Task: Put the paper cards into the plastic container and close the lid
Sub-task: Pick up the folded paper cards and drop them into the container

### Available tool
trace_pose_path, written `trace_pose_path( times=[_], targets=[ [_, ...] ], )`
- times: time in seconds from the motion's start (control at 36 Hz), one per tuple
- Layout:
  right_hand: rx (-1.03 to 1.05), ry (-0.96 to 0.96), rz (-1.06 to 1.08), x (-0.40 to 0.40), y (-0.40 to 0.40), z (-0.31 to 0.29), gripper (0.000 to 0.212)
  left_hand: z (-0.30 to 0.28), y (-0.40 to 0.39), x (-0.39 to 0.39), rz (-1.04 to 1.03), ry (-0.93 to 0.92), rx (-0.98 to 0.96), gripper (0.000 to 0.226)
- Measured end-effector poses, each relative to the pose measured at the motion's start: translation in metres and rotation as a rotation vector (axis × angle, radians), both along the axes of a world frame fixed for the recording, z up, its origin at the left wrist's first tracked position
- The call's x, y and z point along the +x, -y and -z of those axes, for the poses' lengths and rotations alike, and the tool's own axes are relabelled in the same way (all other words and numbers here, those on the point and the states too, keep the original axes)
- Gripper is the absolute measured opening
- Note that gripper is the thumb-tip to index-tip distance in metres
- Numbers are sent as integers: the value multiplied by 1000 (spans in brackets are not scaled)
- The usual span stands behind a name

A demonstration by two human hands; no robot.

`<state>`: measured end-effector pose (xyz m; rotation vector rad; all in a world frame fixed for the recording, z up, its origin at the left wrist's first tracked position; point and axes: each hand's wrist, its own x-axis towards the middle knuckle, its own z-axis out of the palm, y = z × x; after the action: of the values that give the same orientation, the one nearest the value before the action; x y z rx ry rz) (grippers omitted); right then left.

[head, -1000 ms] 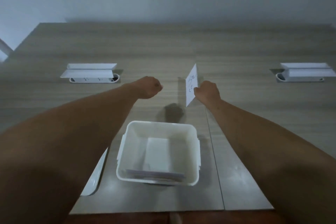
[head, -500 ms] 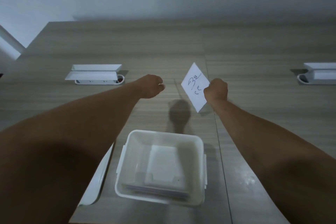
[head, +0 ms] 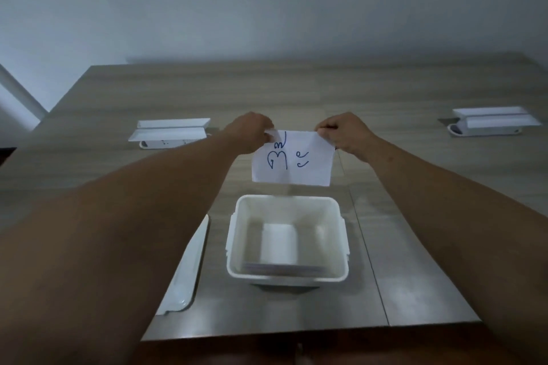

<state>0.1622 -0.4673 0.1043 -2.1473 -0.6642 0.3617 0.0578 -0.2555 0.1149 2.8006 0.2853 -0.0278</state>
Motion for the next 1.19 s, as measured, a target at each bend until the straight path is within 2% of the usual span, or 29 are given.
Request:
trace_pose_path(
  times=[0.08, 0.19, 0.42, 0.61, 0.75, 0.83, 0.92, 1.06, 1.19],
  targets=[
    [-15, -84, -18, -28, 12, 4, 19, 4, 7, -28, 45, -68, -48, 26],
    [-1, -185, 8, -60, 29, 17, 18, 13, 16, -59, 87, -44, -115, 24],
    [32, -258, 43, -106, 56, 53, 17, 35, 34, -103, 127, -76, -191, 21],
    [-174, -206, -81, -135, 66, 84, 19, 78, 45, -134, 117, -216, -180, 22],
    [-354, -285, -191, -148, 72, 102, 20, 104, 57, -156, 134, -339, -160, 22],
    [-452, -258, -259, -152, 69, 104, 16, 113, 64, -161, 147, -411, -171, 24],
    [-418, -234, -207, -151, 62, 99, 16, 111, 65, -159, 88, -378, -187, 26],
    [-295, -127, -129, -140, 37, 79, 18, 88, 49, -155, -57, -185, -183, 38],
    [-244, -60, -172, -143, -4, 60, 20, 61, 13, -170, -151, -103, -133, 37]
  ],
)
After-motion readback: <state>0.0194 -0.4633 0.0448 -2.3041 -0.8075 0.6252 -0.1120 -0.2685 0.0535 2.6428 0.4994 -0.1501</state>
